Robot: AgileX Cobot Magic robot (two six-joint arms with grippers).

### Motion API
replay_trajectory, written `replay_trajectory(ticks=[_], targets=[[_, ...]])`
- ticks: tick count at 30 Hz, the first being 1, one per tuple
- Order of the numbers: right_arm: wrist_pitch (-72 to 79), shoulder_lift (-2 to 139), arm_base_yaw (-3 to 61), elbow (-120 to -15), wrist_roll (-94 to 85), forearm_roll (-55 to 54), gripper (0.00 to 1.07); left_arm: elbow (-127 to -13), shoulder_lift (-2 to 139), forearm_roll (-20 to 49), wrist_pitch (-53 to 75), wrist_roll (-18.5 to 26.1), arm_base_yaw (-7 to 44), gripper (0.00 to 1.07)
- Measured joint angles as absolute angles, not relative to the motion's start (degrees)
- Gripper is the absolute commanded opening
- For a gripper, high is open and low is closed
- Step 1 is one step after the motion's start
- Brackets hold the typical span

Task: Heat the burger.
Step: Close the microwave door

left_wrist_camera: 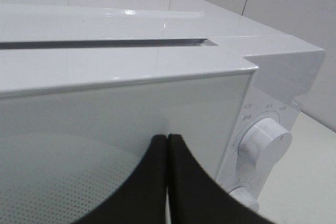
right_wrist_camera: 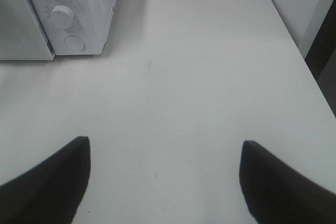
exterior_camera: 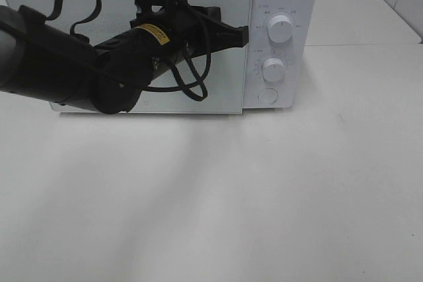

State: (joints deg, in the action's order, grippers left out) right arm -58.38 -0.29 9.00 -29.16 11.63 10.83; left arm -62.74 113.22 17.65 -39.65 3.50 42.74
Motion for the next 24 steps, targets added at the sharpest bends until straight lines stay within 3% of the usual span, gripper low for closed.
replay_trajectory(ticks=[3,13,24], targets=[[-58.38,-0.29,9.00,-29.16,11.63,10.83,0.74,-63.43,113.39,18.45,-39.25,4.30,42.91,0.00],[-58.38,-0.29,9.00,-29.16,11.63,10.83,0.73,-66.63,114.65,27.33,-36.33,15.36,43.09,0.00],[-58.38,-0.29,9.00,-29.16,11.63,10.83,0.73,-67.15,114.71,29.39,-34.66,16.27,43.66,0.00]])
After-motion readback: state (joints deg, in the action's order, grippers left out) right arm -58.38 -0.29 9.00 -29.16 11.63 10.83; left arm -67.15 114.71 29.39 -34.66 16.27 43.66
